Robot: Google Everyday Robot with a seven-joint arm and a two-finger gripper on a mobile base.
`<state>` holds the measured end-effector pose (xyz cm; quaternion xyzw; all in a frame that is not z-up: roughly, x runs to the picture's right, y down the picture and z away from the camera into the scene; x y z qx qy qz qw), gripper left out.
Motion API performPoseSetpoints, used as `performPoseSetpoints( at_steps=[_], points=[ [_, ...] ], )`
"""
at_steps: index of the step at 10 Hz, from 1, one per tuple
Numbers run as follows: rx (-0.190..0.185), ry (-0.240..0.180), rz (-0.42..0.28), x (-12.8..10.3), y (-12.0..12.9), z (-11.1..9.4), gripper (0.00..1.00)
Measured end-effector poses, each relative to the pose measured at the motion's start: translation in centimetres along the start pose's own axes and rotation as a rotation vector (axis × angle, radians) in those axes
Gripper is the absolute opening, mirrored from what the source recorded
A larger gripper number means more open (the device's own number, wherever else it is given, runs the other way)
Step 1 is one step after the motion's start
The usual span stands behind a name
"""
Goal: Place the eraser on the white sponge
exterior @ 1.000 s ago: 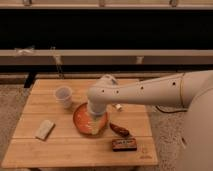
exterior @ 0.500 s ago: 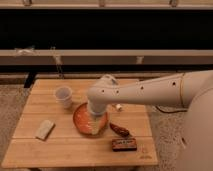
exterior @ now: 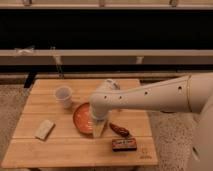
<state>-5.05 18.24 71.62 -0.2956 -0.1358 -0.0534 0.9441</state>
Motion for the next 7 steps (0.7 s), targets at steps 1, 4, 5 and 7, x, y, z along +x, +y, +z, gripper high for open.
performPoseSetpoints(
  at_steps=[1, 4, 5, 7],
  points=[
    [0.004, 0.013, 0.015, 0.7, 1.9, -0.3, 0.8],
    [-0.013, 0.031, 0.08, 3.2, 6.3, 0.2, 0.8],
    [-0.023, 0.032, 0.109, 4.3, 7.6, 1.1, 0.8],
    [-0.035, 0.024, 0.142, 5.6, 9.1, 2.8, 0.8]
  ],
)
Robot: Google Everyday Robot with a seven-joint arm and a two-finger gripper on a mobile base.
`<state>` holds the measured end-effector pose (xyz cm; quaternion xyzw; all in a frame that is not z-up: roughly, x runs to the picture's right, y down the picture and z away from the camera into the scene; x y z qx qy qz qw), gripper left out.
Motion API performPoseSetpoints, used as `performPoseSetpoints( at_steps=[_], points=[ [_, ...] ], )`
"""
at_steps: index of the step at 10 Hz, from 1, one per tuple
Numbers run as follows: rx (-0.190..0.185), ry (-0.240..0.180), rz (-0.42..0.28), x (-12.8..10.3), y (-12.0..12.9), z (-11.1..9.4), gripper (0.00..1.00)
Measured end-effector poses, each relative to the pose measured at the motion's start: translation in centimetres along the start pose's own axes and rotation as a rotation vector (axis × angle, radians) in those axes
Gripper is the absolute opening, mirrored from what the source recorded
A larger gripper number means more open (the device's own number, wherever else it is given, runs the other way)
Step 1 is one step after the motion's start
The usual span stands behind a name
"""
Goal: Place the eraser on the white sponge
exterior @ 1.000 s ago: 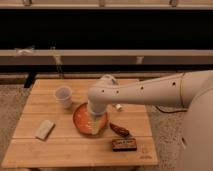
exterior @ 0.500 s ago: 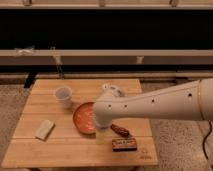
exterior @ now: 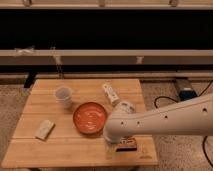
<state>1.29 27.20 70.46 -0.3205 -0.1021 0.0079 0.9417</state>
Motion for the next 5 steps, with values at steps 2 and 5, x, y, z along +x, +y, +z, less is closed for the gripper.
performPoseSetpoints(
  at_steps=[2, 5],
  points=[
    [-0.013, -0.011, 0.043, 1.8, 0.9, 1.8, 0.8],
    [-0.036, -0.015, 0.076, 3.6, 1.2, 3.3, 0.8]
  ],
)
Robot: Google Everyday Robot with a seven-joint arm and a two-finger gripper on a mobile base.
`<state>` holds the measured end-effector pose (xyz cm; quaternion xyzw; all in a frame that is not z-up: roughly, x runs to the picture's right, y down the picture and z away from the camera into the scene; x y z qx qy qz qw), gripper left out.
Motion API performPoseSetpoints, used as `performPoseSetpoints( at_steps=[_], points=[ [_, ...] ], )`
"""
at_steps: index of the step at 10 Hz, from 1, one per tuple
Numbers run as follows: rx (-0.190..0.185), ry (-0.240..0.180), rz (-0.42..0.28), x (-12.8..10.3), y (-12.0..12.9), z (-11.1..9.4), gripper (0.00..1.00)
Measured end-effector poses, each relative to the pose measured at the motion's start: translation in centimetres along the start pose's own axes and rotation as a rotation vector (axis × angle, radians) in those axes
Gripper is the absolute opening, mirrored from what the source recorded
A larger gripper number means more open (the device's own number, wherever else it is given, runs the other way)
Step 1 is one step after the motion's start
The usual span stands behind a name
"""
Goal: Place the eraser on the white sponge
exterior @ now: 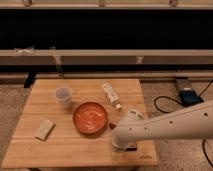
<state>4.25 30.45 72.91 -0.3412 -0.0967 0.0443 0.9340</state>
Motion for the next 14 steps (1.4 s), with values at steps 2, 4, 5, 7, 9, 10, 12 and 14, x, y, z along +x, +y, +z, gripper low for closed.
performPoseSetpoints(
  at_steps=[2, 4, 5, 7, 9, 10, 12, 14],
  points=[
    [-0.009, 0.0, 0.017, 1.2, -0.3, 0.7, 0.8],
    [-0.016, -0.002, 0.027, 2.3, -1.0, 1.0, 0.8],
    [-0.018, 0.0, 0.035, 2.9, -1.3, 1.1, 0.8],
    [-0.011, -0.002, 0.046, 3.6, -2.1, 1.0, 0.8],
    [-0.012, 0.011, 0.053, 4.4, -2.4, 1.0, 0.8],
    [-0.018, 0.022, 0.055, 4.8, -2.4, 1.0, 0.8],
    [-0.023, 0.037, 0.061, 5.5, -2.2, 1.3, 0.8],
    [-0.03, 0.062, 0.07, 6.0, -1.9, 1.5, 0.75]
  ],
)
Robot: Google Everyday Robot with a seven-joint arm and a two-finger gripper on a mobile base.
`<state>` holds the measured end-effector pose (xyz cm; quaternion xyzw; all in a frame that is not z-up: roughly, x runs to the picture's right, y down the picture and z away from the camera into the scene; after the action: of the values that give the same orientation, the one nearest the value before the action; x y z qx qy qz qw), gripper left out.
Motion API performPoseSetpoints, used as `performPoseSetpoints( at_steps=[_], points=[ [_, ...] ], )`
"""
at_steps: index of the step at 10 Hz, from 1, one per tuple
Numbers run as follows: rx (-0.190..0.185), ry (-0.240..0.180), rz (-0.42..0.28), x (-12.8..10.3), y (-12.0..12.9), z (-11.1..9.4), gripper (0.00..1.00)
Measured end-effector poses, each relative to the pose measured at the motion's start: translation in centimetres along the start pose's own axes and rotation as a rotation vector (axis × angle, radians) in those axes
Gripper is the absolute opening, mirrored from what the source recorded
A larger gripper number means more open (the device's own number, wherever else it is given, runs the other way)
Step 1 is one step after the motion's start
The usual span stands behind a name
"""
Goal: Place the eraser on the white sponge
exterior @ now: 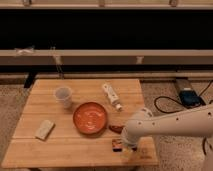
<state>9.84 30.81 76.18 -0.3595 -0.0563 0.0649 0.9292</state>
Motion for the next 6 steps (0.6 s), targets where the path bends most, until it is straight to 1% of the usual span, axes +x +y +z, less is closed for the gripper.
performPoseSetpoints(
  at_steps=[3, 5, 6],
  points=[
    [0.008, 0.033, -0.002, 0.3, 0.2, -0.1, 0.46],
    [0.019, 0.053, -0.01, 0.0, 0.5, -0.8, 0.25],
    [0.026, 0.06, -0.019, -0.5, 0.7, -1.4, 0.15]
  ],
)
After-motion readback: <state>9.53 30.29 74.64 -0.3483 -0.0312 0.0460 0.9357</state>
